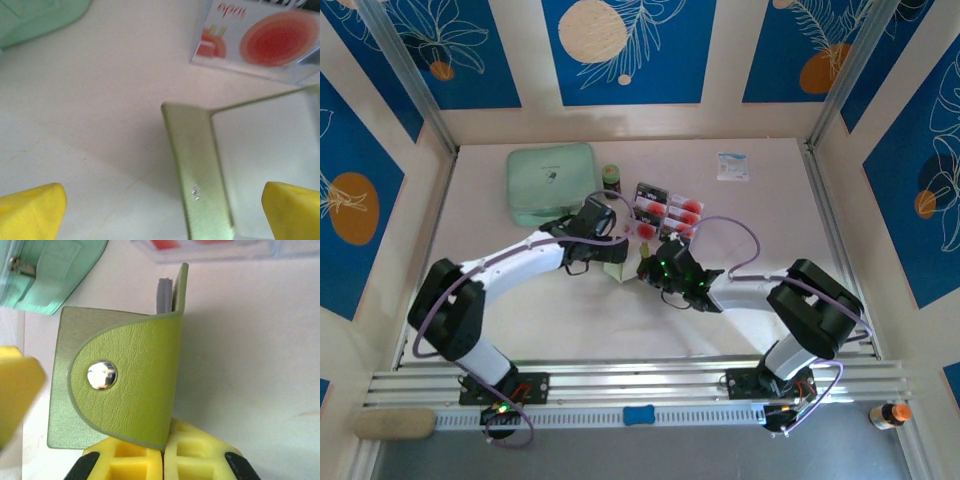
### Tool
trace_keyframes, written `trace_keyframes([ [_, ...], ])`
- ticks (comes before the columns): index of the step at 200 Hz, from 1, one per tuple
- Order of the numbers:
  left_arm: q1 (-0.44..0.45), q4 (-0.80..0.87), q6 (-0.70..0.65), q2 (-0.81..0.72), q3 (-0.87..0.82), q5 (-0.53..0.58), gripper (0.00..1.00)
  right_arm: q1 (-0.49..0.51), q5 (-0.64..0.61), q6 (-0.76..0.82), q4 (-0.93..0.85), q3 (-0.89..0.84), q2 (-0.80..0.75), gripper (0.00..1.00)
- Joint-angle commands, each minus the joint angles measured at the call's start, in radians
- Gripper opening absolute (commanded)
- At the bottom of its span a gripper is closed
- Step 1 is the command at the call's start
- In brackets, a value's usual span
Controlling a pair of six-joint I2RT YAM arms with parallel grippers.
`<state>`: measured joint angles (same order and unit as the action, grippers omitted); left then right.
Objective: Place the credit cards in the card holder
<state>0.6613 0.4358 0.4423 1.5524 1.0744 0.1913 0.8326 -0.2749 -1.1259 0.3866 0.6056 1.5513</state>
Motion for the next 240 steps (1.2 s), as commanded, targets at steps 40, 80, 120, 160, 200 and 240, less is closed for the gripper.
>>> trace_keyframes([
  [40, 0.017, -0.004, 0.145, -0.104, -0.118, -0.053, 1.0, 0.088, -0.024, -0.028, 0.006, -0.007, -0.006, 0.0],
  [80, 0.027, -0.132, 0.248, -0.192, -0.237, -0.078, 1.0, 0.118, -0.037, -0.051, 0.0, -0.011, 0.018, 0.0],
  [120, 0.027, -0.238, 0.342, -0.277, -0.255, -0.12, 1.0, 0.129, -0.045, -0.058, -0.006, -0.016, 0.026, 0.0],
  [160, 0.028, -0.401, 0.512, -0.253, -0.283, -0.243, 1.0, 0.131, -0.054, -0.067, -0.014, -0.017, 0.026, 0.0],
  [200, 0.029, -0.569, 0.656, -0.217, -0.366, -0.296, 1.0, 0.132, -0.058, -0.071, -0.012, -0.02, 0.026, 0.0],
  [240, 0.029, -0.612, 0.674, -0.2, -0.436, -0.297, 1.0, 0.131, -0.06, -0.084, -0.006, -0.03, 0.029, 0.0],
])
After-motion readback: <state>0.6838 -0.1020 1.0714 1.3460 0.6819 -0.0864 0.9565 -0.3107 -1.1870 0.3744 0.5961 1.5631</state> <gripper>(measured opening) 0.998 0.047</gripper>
